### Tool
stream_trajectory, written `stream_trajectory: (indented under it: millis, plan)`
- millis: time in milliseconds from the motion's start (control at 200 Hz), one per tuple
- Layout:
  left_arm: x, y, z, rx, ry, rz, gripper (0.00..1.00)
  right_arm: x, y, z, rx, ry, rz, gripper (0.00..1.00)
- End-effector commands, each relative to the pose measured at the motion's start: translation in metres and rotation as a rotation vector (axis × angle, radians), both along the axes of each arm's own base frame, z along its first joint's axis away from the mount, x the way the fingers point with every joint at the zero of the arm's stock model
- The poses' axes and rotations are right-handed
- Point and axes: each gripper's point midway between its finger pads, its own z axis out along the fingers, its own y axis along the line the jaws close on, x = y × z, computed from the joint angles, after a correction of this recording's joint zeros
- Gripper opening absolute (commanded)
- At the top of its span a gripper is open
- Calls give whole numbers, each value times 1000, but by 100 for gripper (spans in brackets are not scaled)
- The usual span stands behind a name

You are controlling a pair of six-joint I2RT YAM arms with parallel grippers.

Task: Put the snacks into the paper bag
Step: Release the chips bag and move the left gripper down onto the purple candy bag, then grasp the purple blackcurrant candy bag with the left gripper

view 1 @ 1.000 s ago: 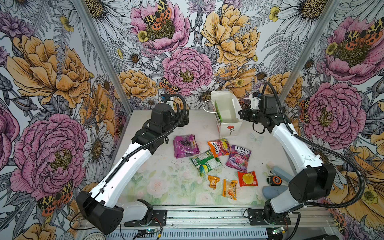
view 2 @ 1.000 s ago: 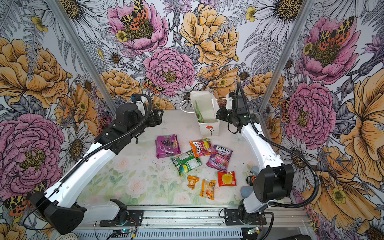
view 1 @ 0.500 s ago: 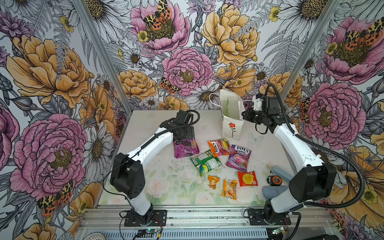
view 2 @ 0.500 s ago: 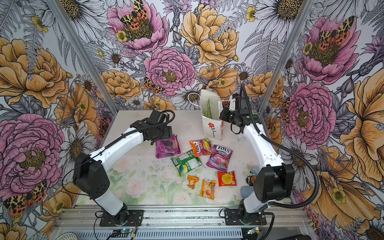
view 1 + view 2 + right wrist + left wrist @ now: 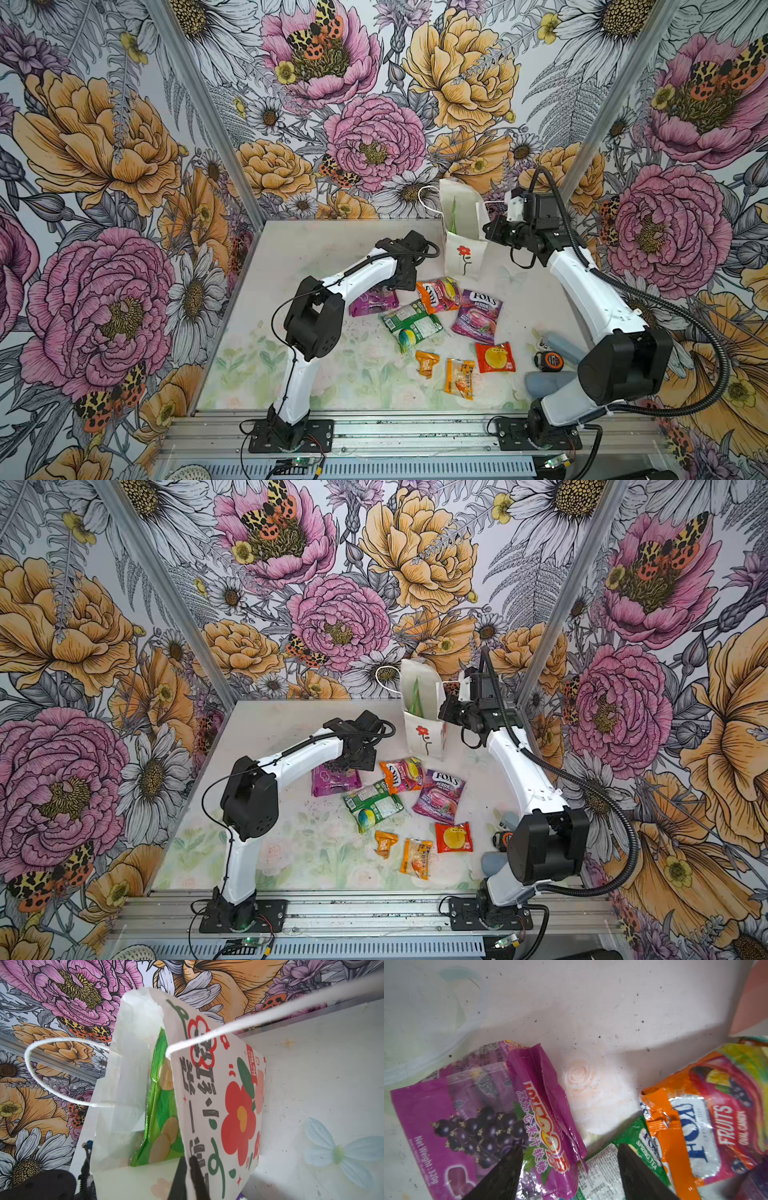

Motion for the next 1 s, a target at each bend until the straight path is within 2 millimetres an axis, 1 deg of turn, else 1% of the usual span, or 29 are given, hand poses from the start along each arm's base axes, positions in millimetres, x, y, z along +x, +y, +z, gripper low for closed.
stream_trajectory:
  millis: [0,60,130,245,295,450,586,631,746,911,996]
  plan:
    - [3,8,-2,72,5,0,74,-5,4,25,14,-75,26,0]
    - [5,12,-13,124,19,4,74,-5,5,24,14,-73,29,0]
    - [8,18,-31,169,52,10,74,-4,5,22,15,-69,32,0]
    - [6,28,-57,239,106,15,71,-4,7,21,20,-64,40,0]
    - [5,33,-65,265,122,14,70,-4,6,21,20,-65,38,0]
    - [-2,50,-80,339,170,12,68,-4,6,21,19,-64,37,0]
    - [-7,61,-83,365,187,19,63,-3,6,21,18,-65,36,0]
    - [-9,61,-85,363,196,17,59,-3,6,21,18,-64,36,0]
    - [-11,61,-85,363,195,12,45,-3,5,21,17,-64,35,0]
    - [-11,55,-74,329,178,9,23,-3,5,21,17,-65,35,0]
    - [-13,49,-66,299,171,-3,13,-4,5,21,14,-66,36,0]
